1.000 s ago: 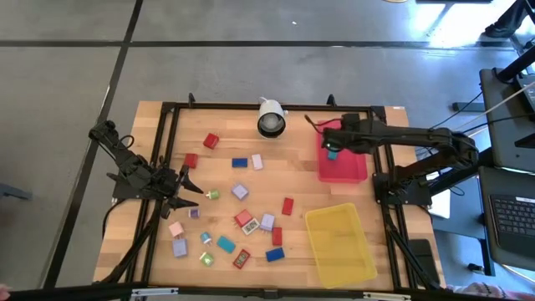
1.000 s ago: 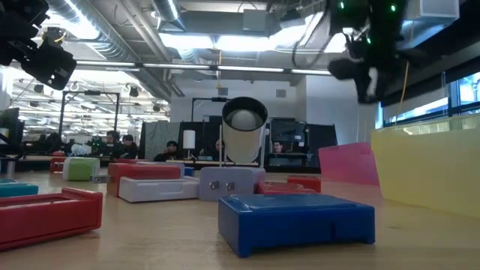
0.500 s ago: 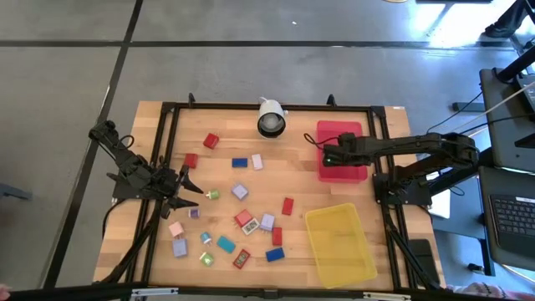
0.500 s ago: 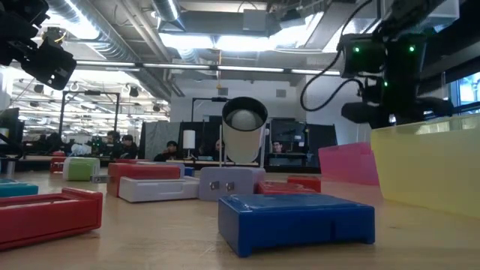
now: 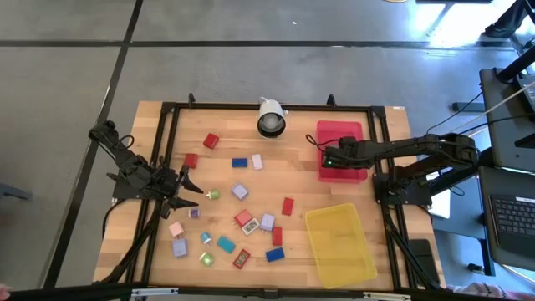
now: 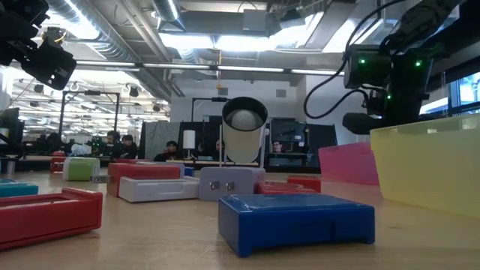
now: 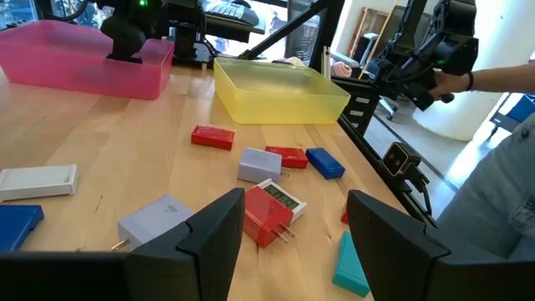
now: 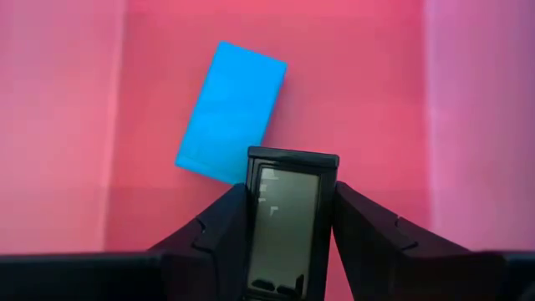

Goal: Pick & Place Office items
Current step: Put the black digital timer into the pink bin, then put the top red digital timer into the pink bin

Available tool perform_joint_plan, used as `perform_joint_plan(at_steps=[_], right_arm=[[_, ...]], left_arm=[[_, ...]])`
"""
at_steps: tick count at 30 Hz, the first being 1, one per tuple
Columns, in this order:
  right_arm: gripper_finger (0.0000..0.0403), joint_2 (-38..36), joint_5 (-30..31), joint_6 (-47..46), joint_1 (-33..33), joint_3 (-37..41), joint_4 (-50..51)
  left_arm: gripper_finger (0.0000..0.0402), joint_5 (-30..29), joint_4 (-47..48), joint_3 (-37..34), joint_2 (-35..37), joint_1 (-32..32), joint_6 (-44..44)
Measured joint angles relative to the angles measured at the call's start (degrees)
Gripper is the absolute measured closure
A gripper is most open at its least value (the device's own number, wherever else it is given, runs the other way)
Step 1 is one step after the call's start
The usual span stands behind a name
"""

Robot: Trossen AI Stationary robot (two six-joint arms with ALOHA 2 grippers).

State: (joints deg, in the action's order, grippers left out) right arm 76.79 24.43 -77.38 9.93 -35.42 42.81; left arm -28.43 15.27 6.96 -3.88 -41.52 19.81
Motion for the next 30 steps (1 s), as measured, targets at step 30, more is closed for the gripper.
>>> perform_joint_plan(at_steps=[30], right_arm=[[0.0150,-0.1,-7.5,10.1,-2.8,-24.8,0.8]], left_arm=[[0.0193,0.0,0.0,0.0,0.0,0.0,0.0]])
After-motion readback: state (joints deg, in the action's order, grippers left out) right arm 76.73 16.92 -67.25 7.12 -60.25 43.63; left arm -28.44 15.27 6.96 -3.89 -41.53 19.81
